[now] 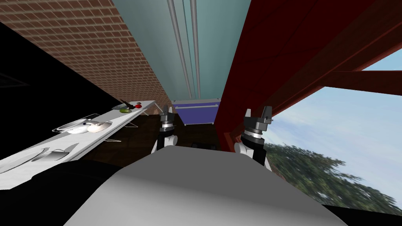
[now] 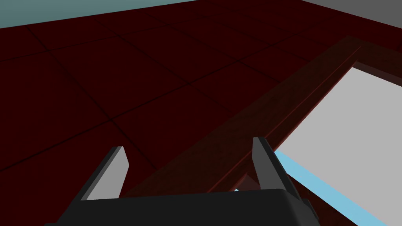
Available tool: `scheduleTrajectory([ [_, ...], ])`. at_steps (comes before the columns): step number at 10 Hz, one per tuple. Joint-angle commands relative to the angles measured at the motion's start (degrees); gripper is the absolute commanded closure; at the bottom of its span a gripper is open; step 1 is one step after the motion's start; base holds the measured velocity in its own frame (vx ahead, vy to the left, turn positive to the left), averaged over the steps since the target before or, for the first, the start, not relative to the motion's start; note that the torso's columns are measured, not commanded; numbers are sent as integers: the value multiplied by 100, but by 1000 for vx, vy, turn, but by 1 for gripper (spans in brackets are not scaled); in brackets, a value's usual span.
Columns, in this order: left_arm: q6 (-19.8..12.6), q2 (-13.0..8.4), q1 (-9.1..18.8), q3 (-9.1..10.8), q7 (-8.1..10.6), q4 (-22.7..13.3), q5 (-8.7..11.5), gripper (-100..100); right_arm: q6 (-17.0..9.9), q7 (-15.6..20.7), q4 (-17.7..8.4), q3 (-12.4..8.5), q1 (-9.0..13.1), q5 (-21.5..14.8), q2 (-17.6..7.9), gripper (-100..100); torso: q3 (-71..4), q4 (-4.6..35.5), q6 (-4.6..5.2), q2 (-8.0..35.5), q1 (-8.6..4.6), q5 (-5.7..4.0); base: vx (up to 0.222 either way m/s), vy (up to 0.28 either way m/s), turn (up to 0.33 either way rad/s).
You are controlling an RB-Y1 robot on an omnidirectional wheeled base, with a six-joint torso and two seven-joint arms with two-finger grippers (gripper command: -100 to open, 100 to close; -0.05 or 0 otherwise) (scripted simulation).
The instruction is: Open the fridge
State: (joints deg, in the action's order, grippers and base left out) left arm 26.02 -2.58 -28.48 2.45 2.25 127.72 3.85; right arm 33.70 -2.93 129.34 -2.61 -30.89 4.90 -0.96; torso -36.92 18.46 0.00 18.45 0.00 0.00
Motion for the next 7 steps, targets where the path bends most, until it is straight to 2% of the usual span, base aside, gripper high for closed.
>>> scheduleTrajectory([
  [1, 0, 0, 0, 0, 0, 0, 0, 0, 0, 0, 0, 0, 0, 0, 0, 0, -844, 423, 0, 424, 0, 0, 0, 0, 0],
  [4, 0, 0, 0, 0, 0, 0, 0, 0, 0, 0, 0, 0, 0, 0, 0, 0, -3381, 1692, 0, 1693, 0, 0, 0, 0, 0],
  [5, 81, -171, 37, 4, 3, -137, 2, -100, 0, 0, 1, 0, 0, 0, 0, 0, -4227, 2114, 0, 2116, 0, 0, 38, -4, -4],
  [7, 266, -327, 120, 12, 11, -448, 7, -100, 0, 0, -2, 0, -1, 0, 0, 0, -4746, 2354, 0, 2343, -3, 0, 93, -21, -8],
])
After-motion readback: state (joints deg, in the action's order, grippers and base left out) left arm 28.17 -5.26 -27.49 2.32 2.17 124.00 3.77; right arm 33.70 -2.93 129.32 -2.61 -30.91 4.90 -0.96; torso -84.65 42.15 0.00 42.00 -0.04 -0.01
